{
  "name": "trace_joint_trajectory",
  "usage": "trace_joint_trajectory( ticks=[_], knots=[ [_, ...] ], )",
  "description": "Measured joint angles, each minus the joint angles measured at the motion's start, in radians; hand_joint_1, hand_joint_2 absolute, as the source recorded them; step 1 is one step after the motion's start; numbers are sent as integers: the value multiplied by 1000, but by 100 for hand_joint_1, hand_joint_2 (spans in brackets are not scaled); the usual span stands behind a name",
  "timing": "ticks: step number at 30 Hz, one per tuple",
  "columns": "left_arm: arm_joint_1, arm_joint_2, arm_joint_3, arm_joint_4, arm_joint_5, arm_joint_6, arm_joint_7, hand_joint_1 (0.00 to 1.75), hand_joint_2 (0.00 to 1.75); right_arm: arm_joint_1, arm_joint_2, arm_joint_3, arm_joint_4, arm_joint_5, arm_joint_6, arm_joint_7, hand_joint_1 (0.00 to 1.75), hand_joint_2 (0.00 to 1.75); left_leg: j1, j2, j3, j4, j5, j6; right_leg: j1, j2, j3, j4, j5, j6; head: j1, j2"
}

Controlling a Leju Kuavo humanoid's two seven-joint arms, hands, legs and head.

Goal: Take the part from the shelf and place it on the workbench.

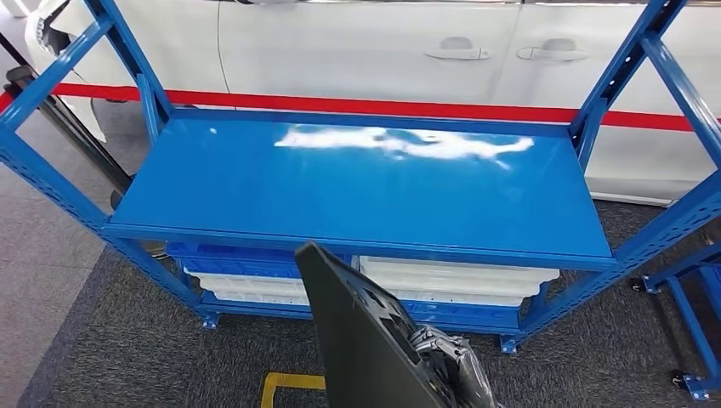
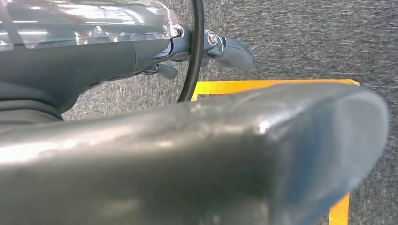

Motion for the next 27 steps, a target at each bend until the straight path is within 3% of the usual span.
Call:
trace_joint_trajectory(
  ticks=[2,4,5,6,8,9,10,11,13,15,17,19,20,23,24,25,27],
  knots=[
    [-2,0,0,0,1,4,-3,0,0,0,-1,0,0,0,2,0,175,175,-6,-1,27,-59,-9,8,-2,-2,-4,-4,18,11,0,0],
    [-1,-1,0,0,3,8,-3,0,0,2,-1,0,0,0,4,1,175,175,-2,3,14,-67,12,20,-4,-1,-11,-3,17,22,0,0],
    [0,-2,0,1,4,8,-3,0,0,3,-1,0,0,0,4,2,175,175,0,6,4,-71,25,28,-5,1,-19,14,-9,26,0,0],
    [0,-2,0,1,5,9,-2,0,0,4,-1,0,0,-1,5,3,175,175,3,9,-8,-75,39,35,-7,2,-32,49,-53,28,0,0],
    [0,-2,0,1,8,10,1,0,0,5,1,0,0,-3,8,5,175,175,2,13,-36,-73,62,41,-11,3,-60,164,-153,33,0,0],
    [0,-2,0,1,9,10,3,0,0,6,2,-1,0,-4,11,6,175,175,1,14,-51,-71,73,39,-13,3,-68,221,-176,36,0,0],
    [0,-2,1,1,10,10,6,0,0,7,3,-1,0,-5,14,6,175,175,1,15,-67,-66,83,37,-15,3,-66,257,-173,39,0,0],
    [0,-2,1,1,11,10,9,0,0,8,3,-1,0,-6,17,7,175,175,2,16,-85,-60,93,34,-18,3,-49,263,-150,41,0,0],
    [1,-3,2,1,12,11,13,0,0,10,3,-1,-1,-7,20,8,175,175,4,16,-120,-42,107,26,-23,2,35,178,-98,43,0,0],
    [0,-3,2,1,12,11,15,0,0,9,3,-2,-5,-7,22,9,175,175,2,16,-145,-22,118,15,-21,2,129,45,-105,40,0,0],
    [0,-3,3,1,12,12,16,0,0,10,3,-2,-10,-4,23,9,175,175,0,16,-157,-15,132,2,-15,3,160,-15,-126,30,0,0],
    [2,-3,3,1,12,12,16,0,0,12,2,-4,-12,3,23,9,175,175,3,14,-164,-12,136,-12,-15,1,145,-18,-113,13,0,0],
    [3,-3,4,1,12,13,15,0,0,16,0,-5,-14,4,21,5,175,175,5,13,-172,3,113,-17,-16,-1,135,-18,-102,4,0,0],
    [6,-3,4,1,10,16,10,0,0,58,-8,-10,-26,-22,6,-33,175,175,8,11,-210,150,-41,-30,-14,-7,93,-18,-67,-11,0,0],
    [8,-3,4,1,9,18,7,0,0,76,-8,-11,-32,-34,2,-45,175,175,8,11,-217,208,-73,-32,-12,-9,77,-17,-56,-12,0,0],
    [8,-3,4,1,9,22,3,0,0,91,-9,-11,-36,-43,0,-51,175,175,8,11,-212,248,-77,-32,-10,-10,61,-15,-44,-12,0,0],
    [8,-3,6,1,10,31,-3,0,0,111,-9,-11,-42,-54,-1,-55,175,175,7,10,-163,238,-25,-26,-6,-9,27,-9,-22,-11,0,0]
  ],
)
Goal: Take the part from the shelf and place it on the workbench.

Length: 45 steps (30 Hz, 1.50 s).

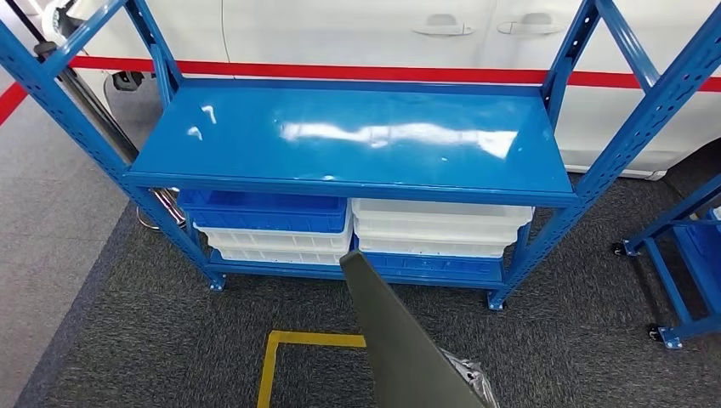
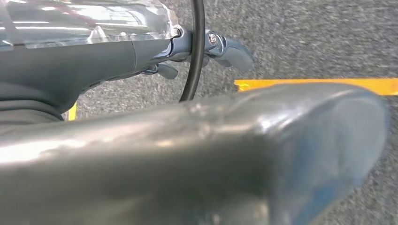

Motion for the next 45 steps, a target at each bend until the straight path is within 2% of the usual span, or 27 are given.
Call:
trace_joint_trajectory(
  ticks=[2,4,5,7,8,10,12,13,14,15,16,17,19,21,23,25,27,28,29,30,32,34,36,38,39,43,45],
  knots=[
    [-3,0,3,0,1,7,-3,0,0,10,0,0,-2,-5,-2,-2,175,175,-6,-3,109,-132,33,17,4,4,-26,7,19,4,0,0],
    [-5,0,5,0,2,12,-4,0,0,14,0,0,-4,-7,-2,-2,175,175,-12,-6,199,-268,13,32,5,5,-36,9,37,13,0,0],
    [-6,0,6,0,3,13,-5,0,0,15,0,0,-6,-8,-2,-3,175,175,-15,-6,216,-302,3,36,4,5,-37,7,47,19,0,0],
    [-6,0,7,0,3,14,-5,0,0,19,0,0,-7,-8,-2,-3,175,175,-15,-3,208,-316,20,45,1,6,-39,1,62,31,0,0],
    [-6,-1,8,0,3,14,-4,0,0,21,0,0,-8,-8,-2,-3,175,175,-13,0,199,-321,34,52,0,8,-45,9,46,36,0,0],
    [-6,-2,10,0,3,14,3,0,0,24,1,-1,-7,-8,-2,-3,175,175,-9,6,172,-326,63,64,-3,12,-66,78,-46,42,0,0],
    [-6,-2,14,0,3,13,13,0,0,23,3,-1,-6,-12,-1,-3,175,175,-11,9,138,-322,87,70,-6,12,-86,197,-141,48,0,0],
    [-6,-2,16,0,3,13,18,0,0,23,3,-1,-5,-17,0,-3,175,175,-11,11,120,-317,98,69,-8,12,-87,247,-151,51,0,0],
    [-5,-2,18,0,2,13,21,0,0,23,3,-1,-3,-22,0,-3,175,175,-11,12,100,-311,109,67,-11,12,-77,274,-134,54,0,0],
    [-5,-3,19,0,1,13,24,0,0,22,3,-1,0,-27,0,-3,175,175,-10,13,79,-302,119,64,-14,12,-54,272,-101,56,0,0],
    [-5,-3,20,0,0,14,26,0,0,22,3,-1,2,-31,0,-3,175,175,-10,13,58,-292,127,60,-16,12,-13,235,-71,57,0,0],
    [-6,-4,21,0,-3,14,27,0,0,21,3,-1,3,-35,-1,-3,175,175,-10,12,39,-280,133,56,-18,12,40,171,-63,57,0,0],
    [-6,-4,21,0,-9,14,28,0,0,18,3,-1,3,-41,-2,-3,175,175,-12,11,15,-259,144,45,-15,12,132,37,-95,52,0,0],
    [-7,-5,21,0,-12,14,28,0,0,17,3,-1,3,-45,-2,-3,175,175,-12,11,6,-253,161,32,-9,13,155,-16,-116,40,0,0],
    [-5,-5,21,0,-12,14,28,0,0,17,2,-1,3,-46,-2,-3,175,175,-8,8,-4,-246,155,19,-10,9,137,-16,-97,23,0,0],
    [-2,-5,21,0,-12,14,29,0,0,17,-2,-1,4,-47,-2,-3,175,175,-3,3,-24,-186,76,7,-12,4,112,-19,-73,6,0,0],
    [-2,-5,21,0,-14,14,29,0,0,17,-4,-1,4,-54,3,-3,175,175,-1,2,-45,-72,-24,-1,-9,7,81,-17,-48,1,0,0],
    [-3,-5,21,0,-17,14,29,0,0,17,-4,-1,4,-61,7,-3,175,175,0,2,-48,-20,-44,-3,-8,10,64,-16,-37,2,0,0],
    [-3,-5,21,0,-21,14,28,0,0,17,-4,-1,4,-68,11,-3,175,175,0,2,-40,9,-34,-3,-7,14,47,-13,-26,4,0,0],
    [-3,-5,21,0,-25,14,26,0,0,17,-4,-1,4,-75,15,-3,175,175,0,1,-20,11,-1,-2,-7,20,29,-10,-16,6,0,0],
    [-3,-5,20,0,-33,15,20,0,0,17,-4,-1,4,-81,15,-3,175,175,0,-21,63,-76,56,8,-7,35,-3,-3,4,12,0,0],
    [-2,-5,20,0,-40,16,18,0,0,17,-4,-1,3,-82,10,-3,175,175,-2,-54,167,-226,36,22,-6,53,-22,2,23,20,0,0],
    [-3,-5,19,0,-47,17,19,0,0,18,-4,-1,-1,-82,5,-3,175,175,-5,-56,215,-309,5,29,-5,70,-29,2,41,32,0,0],
    [-5,-6,19,0,-51,17,20,0,0,23,-4,-1,-4,-82,1,-3,175,175,-2,-35,212,-321,14,38,-6,77,-36,5,47,43,0,0],
    [-5,-6,18,0,-53,17,20,0,0,26,-4,-1,-5,-82,0,-3,175,175,0,-23,209,-325,22,44,-7,69,-45,24,31,47,0,0],
    [-1,-8,12,0,-68,13,23,0,0,35,3,-4,-8,-82,-4,-3,175,175,-2,29,184,-321,40,57,-12,27,-122,241,-106,55,0,0],
    [1,-8,7,0,-72,13,25,0,0,42,6,-7,-9,-82,-5,-3,175,175,-3,54,174,-315,42,54,-16,19,-106,259,-107,60,0,0]
  ],
)
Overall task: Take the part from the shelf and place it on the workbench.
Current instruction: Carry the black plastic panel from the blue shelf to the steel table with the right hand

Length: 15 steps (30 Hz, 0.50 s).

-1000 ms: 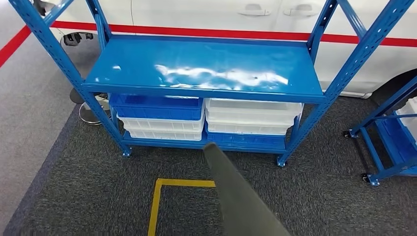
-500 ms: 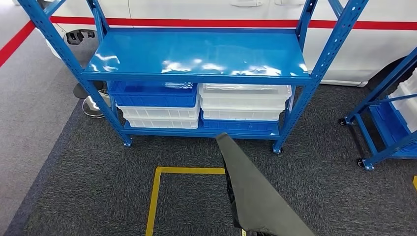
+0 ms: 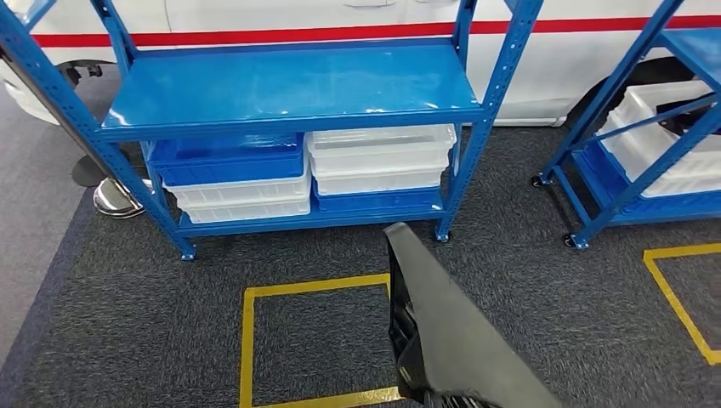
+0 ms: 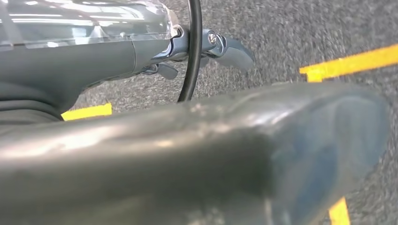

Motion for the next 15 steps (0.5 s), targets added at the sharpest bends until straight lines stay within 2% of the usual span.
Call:
trace_joint_trajectory(
  ticks=[2,3,4,5,6,7,8,9,10,12,13,14,15],
  knots=[
    [-1,0,-6,0,-4,-1,1,0,0,6,0,-2,-3,0,-2,0,175,175,0,22,-4,11,-3,-6,-3,-24,79,-108,47,1,0,0],
    [-2,-1,-9,0,-7,-2,1,0,0,7,0,-3,-7,0,-4,0,175,175,-3,31,-8,20,-7,-12,1,-47,116,-169,61,-1,0,0],
    [-3,-1,-10,0,-9,-2,2,0,0,8,0,-4,-12,1,-6,0,175,175,-5,40,-11,27,-11,-18,4,-66,139,-210,68,-7,0,0],
    [-4,-1,-11,0,-10,-2,2,0,0,11,0,-6,-17,1,-8,0,175,175,-9,48,-13,34,-14,-24,8,-77,146,-230,66,-12,0,0],
    [-5,-1,-12,0,-11,-2,2,0,0,16,0,-9,-22,2,-11,0,175,175,-11,58,-16,38,-15,-29,13,-77,143,-233,62,-19,-1,0],
    [-7,-1,-12,0,-12,-2,2,0,0,21,0,-12,-26,3,-13,0,175,175,-11,68,-15,39,-16,-33,12,-66,138,-232,64,-27,-1,0],
    [-8,-1,-12,0,-12,-2,2,0,0,26,0,-14,-31,4,-15,0,175,175,-9,66,-15,43,-21,-37,11,-57,135,-235,66,-33,-1,0],
    [-9,-1,-13,0,-12,-1,2,0,0,30,-2,-16,-35,5,-16,0,175,175,-6,48,-22,58,-35,-43,10,-46,133,-237,70,-40,-1,0],
    [-9,-1,-13,0,-12,-1,2,0,0,32,-5,-18,-40,6,-17,0,175,175,-3,20,-37,91,-59,-49,8,-36,130,-240,74,-47,-1,0],
    [-5,-1,-13,0,-12,0,3,0,0,34,-11,-21,-48,7,-20,0,175,175,1,-35,-92,208,-123,-56,7,-13,124,-241,80,-56,-1,0],
    [-3,-1,-13,0,-12,0,4,0,0,37,-12,-22,-49,8,-22,0,175,175,2,-45,-122,270,-145,-58,8,0,121,-241,82,-58,-1,0],
    [-1,-1,-13,0,-11,0,4,0,0,41,-12,-25,-49,8,-25,0,175,175,2,-49,-142,309,-150,-58,9,14,120,-240,83,-59,-1,0],
    [0,-1,-13,0,-11,0,5,0,0,46,-12,-27,-49,8,-27,0,175,175,2,-51,-146,314,-135,-58,9,28,119,-239,84,-59,-1,0]
  ],
)
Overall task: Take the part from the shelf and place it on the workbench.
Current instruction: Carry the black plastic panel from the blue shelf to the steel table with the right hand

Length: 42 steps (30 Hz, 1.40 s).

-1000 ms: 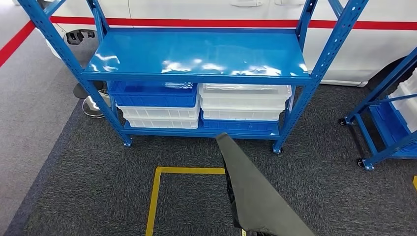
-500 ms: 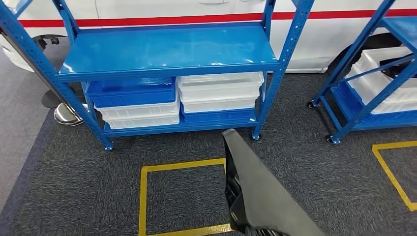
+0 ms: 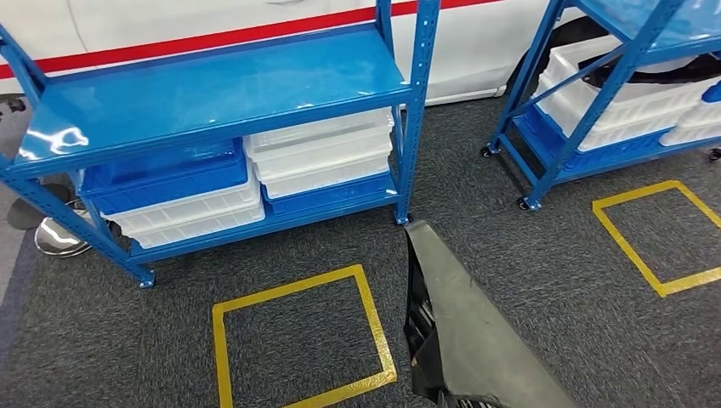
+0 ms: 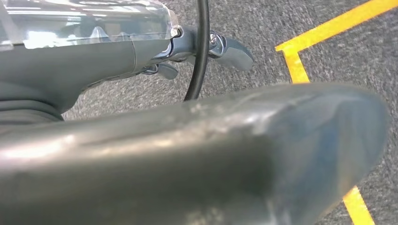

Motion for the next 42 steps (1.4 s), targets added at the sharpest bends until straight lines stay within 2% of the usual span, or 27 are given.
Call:
trace_joint_trajectory(
  ticks=[2,3,4,6,8,9,10,12,14,15,16,18,20,21,23,24,26,28,29,30,32,33,35,37,39,40,42],
  knots=[
    [0,0,0,0,1,-1,1,0,0,11,0,-4,0,0,-1,0,175,175,0,-18,38,-92,74,6,0,29,1,3,2,3,0,0],
    [0,0,0,0,2,-2,2,0,0,13,0,-6,0,0,0,1,175,175,0,-42,65,-155,106,12,1,42,0,4,3,6,0,0],
    [0,0,0,0,3,-4,3,0,0,15,0,-6,0,0,2,3,175,175,0,-65,86,-211,126,17,1,55,-4,7,6,10,0,0],
    [0,1,1,0,6,-9,7,0,0,17,0,-7,1,3,6,10,175,175,-1,-86,100,-258,132,25,-1,77,-15,7,14,24,0,0],
    [-3,0,2,0,11,-15,8,0,0,21,0,-7,1,12,5,21,175,175,-1,-66,100,-268,138,34,-4,90,-26,4,24,39,0,0],
    [-4,0,2,0,14,-17,8,0,0,24,0,-7,2,17,1,26,175,175,1,-55,101,-273,145,40,-3,74,-31,11,19,43,0,0],
    [-5,-1,2,0,16,-19,7,0,0,26,1,-7,2,22,-3,31,175,175,3,-41,101,-279,151,46,-2,48,-42,33,2,46,0,0],
    [-2,-1,4,0,19,-21,6,0,0,27,2,-8,3,28,-9,38,175,175,2,-12,97,-284,157,54,-2,-9,-88,135,-63,51,0,0],
    [1,-1,5,0,21,-21,5,0,0,28,3,-8,4,31,-12,42,175,175,0,19,92,-283,157,56,-5,-23,-136,249,-115,58,0,0],
    [2,-1,5,0,21,-21,5,0,0,30,3,-8,4,32,-12,44,175,175,-1,35,91,-283,157,55,-6,-26,-140,267,-115,60,0,0],
    [1,-1,6,0,21,-21,5,0,0,31,3,-8,5,32,-12,45,175,175,-1,49,91,-282,156,54,-7,-31,-123,246,-98,62,0,0],
    [-2,-1,6,0,21,-21,5,0,0,32,3,-8,6,33,-12,46,175,175,-2,74,94,-281,152,49,-6,-65,-43,114,-44,59,0,0],
    [-4,-2,6,0,21,-21,5,0,0,32,3,-8,6,34,-12,46,175,175,-6,93,99,-278,146,38,1,-97,16,11,-17,44,0,0],
    [-5,-2,6,0,21,-21,4,0,0,32,3,-8,6,34,-12,46,175,175,-9,101,101,-277,144,32,5,-101,22,-5,-18,36,0,0],
    [-8,-2,7,0,21,-21,4,0,0,35,3,-8,6,34,-12,47,175,175,-10,117,107,-277,141,23,8,-80,19,-6,-15,23,0,0],
    [-9,-2,7,0,21,-21,4,0,0,36,3,-8,6,35,-13,47,175,175,-8,108,107,-271,133,17,6,-70,18,-9,-12,16,0,0],
    [-9,-2,8,0,23,-20,4,0,0,37,0,-9,6,38,-18,52,175,175,-4,59,84,-213,87,7,2,-49,17,-15,-5,3,0,0],
    [-5,-2,12,0,28,-16,6,0,0,38,-2,-9,6,42,-23,61,175,175,-1,10,29,-86,18,2,3,-27,13,-14,-2,-4,0,0],
    [-3,-2,14,0,31,-14,8,0,0,39,-3,-9,6,43,-24,66,175,175,-1,3,1,-25,-4,1,4,-14,11,-13,-2,-5,0,0],
    [-2,-2,17,0,34,-12,11,0,0,40,-3,-9,6,43,-24,72,175,175,-1,0,-15,7,-6,1,5,0,9,-11,-1,-6,0,0],
    [-2,-2,24,0,37,-10,14,0,0,43,-3,-10,3,40,-23,82,175,175,0,-5,2,-39,47,5,5,30,8,-6,-1,-6,0,0],
    [-3,-2,27,0,38,-8,14,0,0,44,-3,-12,1,38,-21,87,175,175,1,-23,29,-107,89,8,5,45,8,-3,-2,-5,0,0],
    [-3,-2,29,0,39,-5,14,0,0,42,-3,-16,-5,33,-17,95,175,175,3,-78,75,-223,138,16,6,72,2,2,0,2,0,0],
    [-4,-2,32,0,39,-2,14,0,0,40,-3,-21,-9,31,-10,102,175,175,2,-101,87,-257,139,23,2,95,-9,3,6,16,0,0],
    [-7,-2,34,0,38,1,14,0,0,41,-3,-27,-16,23,4,105,175,175,2,-78,90,-267,145,34,-2,111,-17,2,12,30,0,0],
    [-8,-3,35,0,37,1,14,0,0,42,-1,-30,-20,17,13,104,175,175,3,-64,93,-273,150,42,-1,94,-24,13,4,34,0,0],
    [-8,-4,35,0,35,1,13,0,0,43,1,-38,-26,7,26,103,175,175,5,-32,95,-284,158,53,2,31,-61,92,-46,37,0,0]
  ],
)
